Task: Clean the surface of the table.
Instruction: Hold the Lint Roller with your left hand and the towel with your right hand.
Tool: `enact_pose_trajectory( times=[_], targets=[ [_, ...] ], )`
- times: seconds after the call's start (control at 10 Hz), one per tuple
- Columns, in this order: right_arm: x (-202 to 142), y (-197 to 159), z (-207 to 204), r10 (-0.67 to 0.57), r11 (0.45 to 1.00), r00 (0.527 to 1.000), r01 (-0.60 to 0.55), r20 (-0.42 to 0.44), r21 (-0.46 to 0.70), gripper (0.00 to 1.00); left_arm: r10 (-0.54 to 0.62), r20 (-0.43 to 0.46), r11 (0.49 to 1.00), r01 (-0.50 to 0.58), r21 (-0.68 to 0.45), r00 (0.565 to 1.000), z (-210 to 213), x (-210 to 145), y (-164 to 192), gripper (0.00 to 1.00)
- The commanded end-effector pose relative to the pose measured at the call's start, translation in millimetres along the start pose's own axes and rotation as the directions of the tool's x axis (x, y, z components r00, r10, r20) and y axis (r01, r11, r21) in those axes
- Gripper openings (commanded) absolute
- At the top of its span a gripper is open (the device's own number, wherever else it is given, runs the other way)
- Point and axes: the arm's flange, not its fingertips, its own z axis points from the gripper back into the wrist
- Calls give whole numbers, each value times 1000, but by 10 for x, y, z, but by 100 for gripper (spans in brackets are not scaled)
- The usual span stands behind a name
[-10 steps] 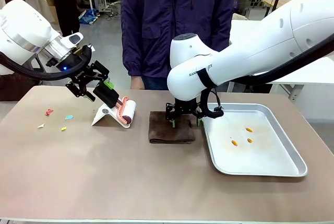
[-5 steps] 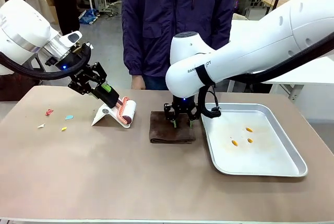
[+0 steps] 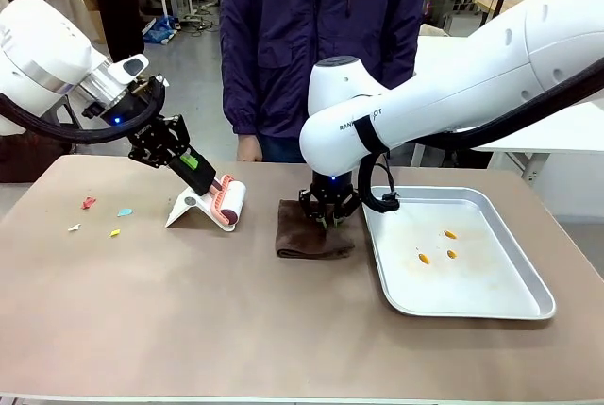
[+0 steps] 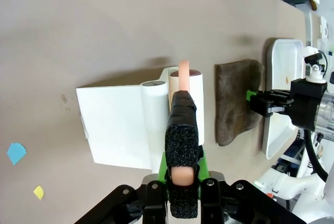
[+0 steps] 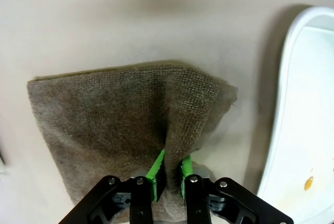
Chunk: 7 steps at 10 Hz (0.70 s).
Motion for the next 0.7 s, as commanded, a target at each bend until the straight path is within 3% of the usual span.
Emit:
enact_pose_trajectory(
  times=[0.0,0.4,0.6],
  targets=[
    [6,-16,-102,14,1000,1000,-14,-23,15,0,-22,22,1000,23,-4,1000,-16,-85,8,0],
    [3,-32,-95,13,999,1000,-12,-17,36,0,-30,24,999,30,-15,999,8,-108,0,0],
    [-4,-115,-73,39,990,999,-36,-21,133,0,-44,13,997,45,-58,999,55,-132,1,0]
  ],
)
